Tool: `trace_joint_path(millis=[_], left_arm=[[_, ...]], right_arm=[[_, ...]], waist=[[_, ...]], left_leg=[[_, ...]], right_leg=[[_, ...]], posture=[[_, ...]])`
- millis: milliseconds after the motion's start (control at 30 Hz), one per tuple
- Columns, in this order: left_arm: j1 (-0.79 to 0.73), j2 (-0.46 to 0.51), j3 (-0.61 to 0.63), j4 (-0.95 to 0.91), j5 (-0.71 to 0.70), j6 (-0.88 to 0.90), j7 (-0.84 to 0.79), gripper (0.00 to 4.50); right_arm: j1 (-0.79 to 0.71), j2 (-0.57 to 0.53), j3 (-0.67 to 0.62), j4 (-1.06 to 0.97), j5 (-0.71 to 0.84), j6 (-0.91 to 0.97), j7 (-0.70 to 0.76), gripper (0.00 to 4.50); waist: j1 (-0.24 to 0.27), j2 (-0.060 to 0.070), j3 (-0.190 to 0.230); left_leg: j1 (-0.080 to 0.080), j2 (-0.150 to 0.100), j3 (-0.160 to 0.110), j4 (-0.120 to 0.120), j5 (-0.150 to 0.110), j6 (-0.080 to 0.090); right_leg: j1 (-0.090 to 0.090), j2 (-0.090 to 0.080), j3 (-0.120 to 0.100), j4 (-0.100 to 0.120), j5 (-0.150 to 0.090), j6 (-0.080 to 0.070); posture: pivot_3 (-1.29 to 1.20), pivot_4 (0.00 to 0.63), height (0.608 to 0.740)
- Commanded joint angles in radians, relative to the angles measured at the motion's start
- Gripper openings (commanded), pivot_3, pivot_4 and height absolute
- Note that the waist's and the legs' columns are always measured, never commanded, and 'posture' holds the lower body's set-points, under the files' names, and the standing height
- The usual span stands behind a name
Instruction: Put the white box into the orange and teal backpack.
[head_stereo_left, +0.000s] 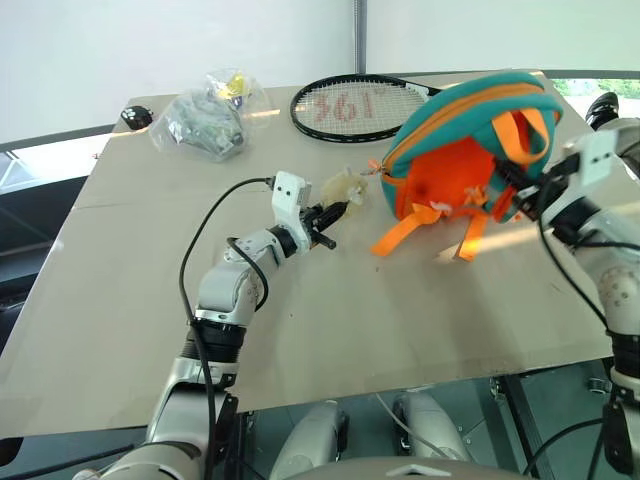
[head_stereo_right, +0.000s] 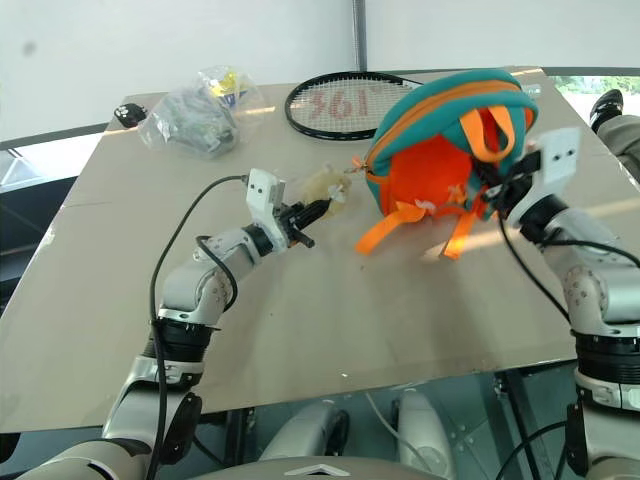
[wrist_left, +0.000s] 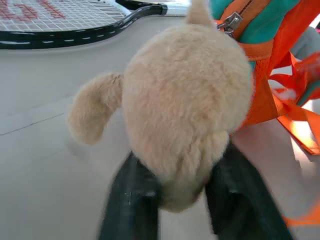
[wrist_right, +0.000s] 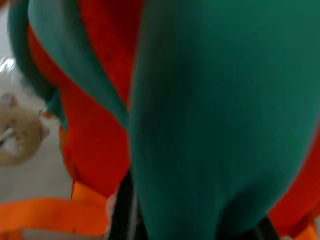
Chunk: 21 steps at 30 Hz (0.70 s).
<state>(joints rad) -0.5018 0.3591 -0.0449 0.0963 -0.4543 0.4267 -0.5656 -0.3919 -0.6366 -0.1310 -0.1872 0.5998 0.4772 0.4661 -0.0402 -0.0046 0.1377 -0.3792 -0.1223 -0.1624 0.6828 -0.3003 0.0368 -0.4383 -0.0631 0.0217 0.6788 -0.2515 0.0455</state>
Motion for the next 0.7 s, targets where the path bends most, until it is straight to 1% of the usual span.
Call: trace_joint_path(millis=[33, 67, 100, 133, 167, 233, 367, 500, 533, 600, 700], left_arm=[[0.052, 0.044, 0.044, -0.111, -0.009, -0.023, -0.052, 3.21], [0.077, 0.058, 0.051, -0.14, -0.016, -0.012, -0.065, 3.78], [0.102, 0.068, 0.059, -0.167, -0.031, 0.004, -0.076, 4.17], [0.134, 0.078, 0.07, -0.198, -0.043, 0.011, -0.084, 4.5], [0.177, 0.094, 0.079, -0.233, -0.044, 0.012, -0.092, 4.5], [0.255, 0.121, 0.096, -0.294, -0.051, 0.02, -0.104, 4.5], [0.451, 0.17, 0.186, -0.437, -0.104, 0.037, -0.128, 4.5], [0.647, 0.223, 0.276, -0.543, -0.129, 0.022, -0.171, 4.5], [0.677, 0.226, 0.298, -0.558, -0.141, 0.027, -0.168, 4.5], [0.727, 0.227, 0.331, -0.585, -0.153, 0.03, -0.164, 4.5], [0.78, 0.225, 0.367, -0.611, -0.169, 0.03, -0.161, 4.5]], right_arm=[[0.04, -0.067, 0.011, -0.112, -0.014, 0.009, 0.104, 2.57], [0.077, -0.094, 0.024, -0.144, 0.003, 0.032, 0.151, 3.13], [0.114, -0.116, 0.032, -0.175, 0.022, 0.05, 0.196, 3.5], [0.157, -0.131, 0.034, -0.2, 0.038, 0.064, 0.226, 4.04], [0.199, -0.143, 0.037, -0.218, 0.032, 0.06, 0.246, 4.39], [0.257, -0.152, 0.036, -0.234, 0.006, 0.042, 0.267, 4.46], [0.34, -0.141, -0.003, -0.231, -0.008, 0.004, 0.301, 4.46], [0.41, -0.184, -0.062, -0.184, -0.064, -0.047, 0.338, 4.46], [0.423, -0.194, -0.081, -0.177, -0.064, -0.05, 0.35, 4.46], [0.442, -0.215, -0.124, -0.163, -0.064, -0.049, 0.368, 4.46], [0.465, -0.246, -0.181, -0.129, -0.083, -0.065, 0.395, 4.46]], waist=[[0.002, 0.0, 0.0], [0.004, 0.0, 0.0], [0.005, 0.0, 0.0], [0.006, -0.001, 0.0], [0.007, -0.001, 0.0], [0.008, -0.001, 0.0], [0.008, -0.001, 0.0], [0.03, 0.0, 0.0], [0.036, 0.001, 0.0], [0.056, 0.001, 0.0], [0.068, 0.001, 0.0]], left_leg=[[0.0, 0.0, 0.0, 0.0, 0.0, 0.0], [-0.001, 0.0, -0.001, 0.0, 0.0, 0.0], [-0.001, 0.0, -0.001, 0.0, 0.0, 0.0], [-0.001, 0.0, -0.002, -0.001, 0.0, 0.0], [-0.001, 0.0, -0.002, -0.001, 0.0, 0.0], [-0.001, 0.0, -0.002, -0.002, 0.0, 0.0], [0.0, 0.0, -0.001, -0.003, -0.002, 0.002], [0.015, 0.001, 0.001, -0.01, -0.003, 0.004], [0.019, 0.001, 0.001, -0.012, -0.003, 0.004], [0.02, 0.001, 0.0, -0.013, -0.003, 0.004], [0.02, 0.001, -0.001, -0.012, -0.004, 0.005]], right_leg=[[0.0, 0.0, 0.0, -0.001, 0.0, 0.0], [0.0, 0.0, 0.0, -0.001, 0.0, 0.0], [0.0, 0.0, -0.001, -0.002, 0.0, 0.0], [0.0, 0.0, -0.002, -0.002, 0.0, 0.0], [0.0, 0.0, -0.002, -0.003, 0.0, 0.0], [0.0, 0.0, -0.002, -0.005, 0.0, 0.0], [0.001, 0.0, 0.0, -0.005, 0.0, 0.0], [0.012, 0.001, 0.002, -0.007, 0.0, 0.0], [0.016, 0.0, 0.001, -0.009, 0.0, 0.0], [0.018, 0.0, 0.0, -0.012, 0.0, 0.0], [0.021, 0.0, -0.001, -0.016, 0.0, 0.001]], posture=[[0.0, 0.15, 0.739], [0.0, 0.15, 0.739], [0.0, 0.15, 0.739], [0.0, 0.15, 0.739], [0.0, 0.15, 0.739], [0.0, 0.15, 0.739], [0.0, 0.15, 0.739], [0.0, 0.15, 0.739], [0.0, 0.15, 0.739], [0.0, 0.15, 0.739], [0.0, 0.15, 0.739]])
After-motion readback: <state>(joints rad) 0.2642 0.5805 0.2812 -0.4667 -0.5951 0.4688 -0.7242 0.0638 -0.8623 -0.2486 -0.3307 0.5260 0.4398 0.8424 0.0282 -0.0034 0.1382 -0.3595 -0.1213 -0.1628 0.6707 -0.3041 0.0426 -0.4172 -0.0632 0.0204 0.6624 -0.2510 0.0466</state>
